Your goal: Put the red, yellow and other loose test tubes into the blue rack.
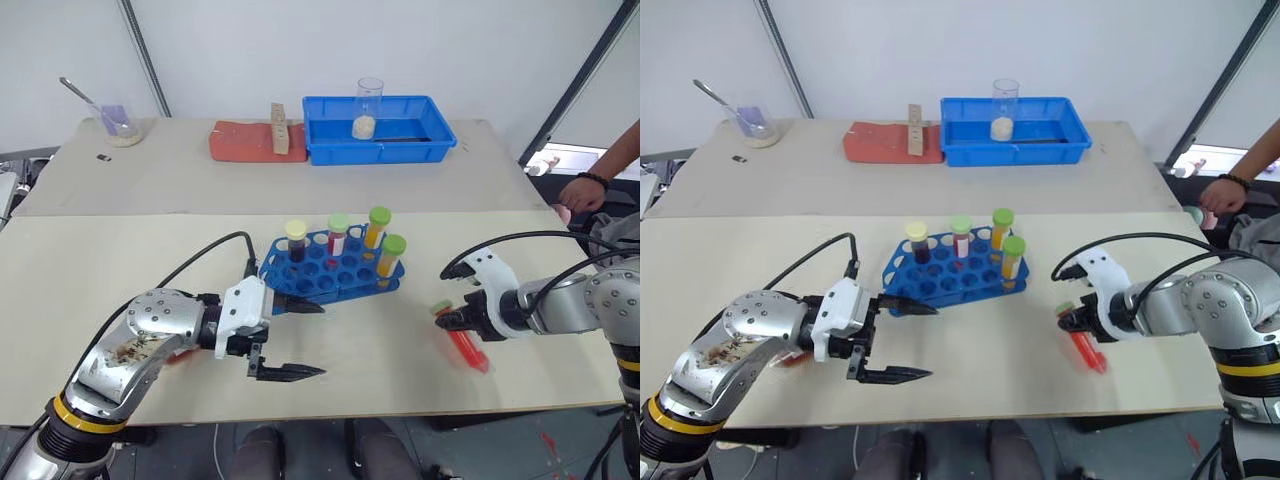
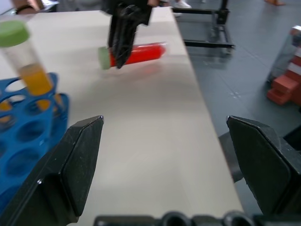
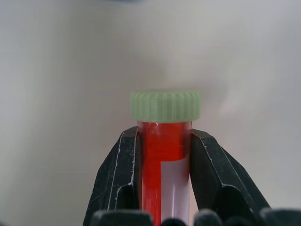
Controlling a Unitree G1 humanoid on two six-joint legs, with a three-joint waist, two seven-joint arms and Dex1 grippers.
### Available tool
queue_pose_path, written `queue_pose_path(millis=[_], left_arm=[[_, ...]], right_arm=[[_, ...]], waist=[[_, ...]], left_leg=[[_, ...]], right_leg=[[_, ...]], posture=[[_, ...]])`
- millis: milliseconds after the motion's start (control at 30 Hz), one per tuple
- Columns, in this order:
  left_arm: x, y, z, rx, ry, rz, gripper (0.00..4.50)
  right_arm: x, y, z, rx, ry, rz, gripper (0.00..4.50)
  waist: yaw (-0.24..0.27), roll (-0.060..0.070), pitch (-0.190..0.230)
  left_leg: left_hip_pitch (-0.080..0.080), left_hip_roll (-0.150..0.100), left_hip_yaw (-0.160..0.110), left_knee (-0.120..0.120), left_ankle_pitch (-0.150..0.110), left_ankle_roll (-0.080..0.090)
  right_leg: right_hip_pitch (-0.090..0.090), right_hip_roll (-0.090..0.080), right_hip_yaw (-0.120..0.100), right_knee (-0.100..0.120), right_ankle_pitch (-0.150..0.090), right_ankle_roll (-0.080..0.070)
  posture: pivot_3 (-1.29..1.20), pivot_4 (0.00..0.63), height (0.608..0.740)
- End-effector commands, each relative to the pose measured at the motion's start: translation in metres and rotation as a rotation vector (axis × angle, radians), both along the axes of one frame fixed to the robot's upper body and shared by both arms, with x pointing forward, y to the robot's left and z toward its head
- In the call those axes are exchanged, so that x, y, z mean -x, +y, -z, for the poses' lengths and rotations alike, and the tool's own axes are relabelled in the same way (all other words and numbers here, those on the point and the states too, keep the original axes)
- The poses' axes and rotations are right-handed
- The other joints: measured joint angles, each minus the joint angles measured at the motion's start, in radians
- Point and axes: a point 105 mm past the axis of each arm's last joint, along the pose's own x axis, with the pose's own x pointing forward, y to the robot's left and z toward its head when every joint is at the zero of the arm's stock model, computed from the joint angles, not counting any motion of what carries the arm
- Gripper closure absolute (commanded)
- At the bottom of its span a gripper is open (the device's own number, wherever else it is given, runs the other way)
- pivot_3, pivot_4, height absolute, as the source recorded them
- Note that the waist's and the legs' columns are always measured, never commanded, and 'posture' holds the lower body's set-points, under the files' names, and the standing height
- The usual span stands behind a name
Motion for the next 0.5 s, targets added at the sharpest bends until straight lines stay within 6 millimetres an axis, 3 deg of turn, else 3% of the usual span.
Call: queue_pose_path(millis=[33,67,133,300,500], left_arm=[[-0.009,0.022,-0.015,0.058,-0.038,-0.092,0.0],[-0.011,0.027,-0.017,0.064,-0.039,-0.113,0.0],[-0.014,0.037,-0.019,0.069,-0.04,-0.149,0.0],[-0.019,0.047,-0.021,0.075,-0.025,-0.191,0.0],[-0.013,0.046,-0.022,0.087,-0.001,-0.175,0.0]], right_arm=[[0.016,0.047,-0.055,-0.331,-0.281,-0.253,3.48],[0.023,0.06,-0.067,-0.466,-0.351,-0.317,3.48],[0.028,0.075,-0.081,-0.574,-0.498,-0.382,3.48],[0.014,0.096,-0.091,-0.629,-0.773,-0.383,3.48],[-0.011,0.12,-0.087,-0.625,-1.006,-0.318,3.48]], waist=[[0.001,0.0,0.0],[0.001,0.0,0.0],[0.001,-0.001,0.0],[0.0,0.0,0.0],[-0.001,0.0,0.0]], left_leg=[[0.0,0.0,0.0,0.0,0.0,0.0],[0.0,0.001,0.0,0.0,0.0,0.0],[0.0,0.001,-0.001,0.0,0.0,0.0],[0.001,0.001,0.0,0.001,0.0,0.0],[0.001,0.001,0.001,-0.001,0.0,0.0]], right_leg=[[0.0,0.0,-0.001,0.0,0.0,0.001],[0.0,0.0,-0.001,0.0,0.001,0.002],[0.001,0.001,-0.002,0.0,0.001,0.003],[0.001,0.0,-0.001,0.0,0.0,0.0],[-0.001,0.0,-0.002,0.001,-0.001,-0.002]], posture=[[0.0,0.15,0.74],[0.0,0.15,0.74],[0.0,0.15,0.74],[0.0,0.15,0.74],[0.0,0.15,0.74]])
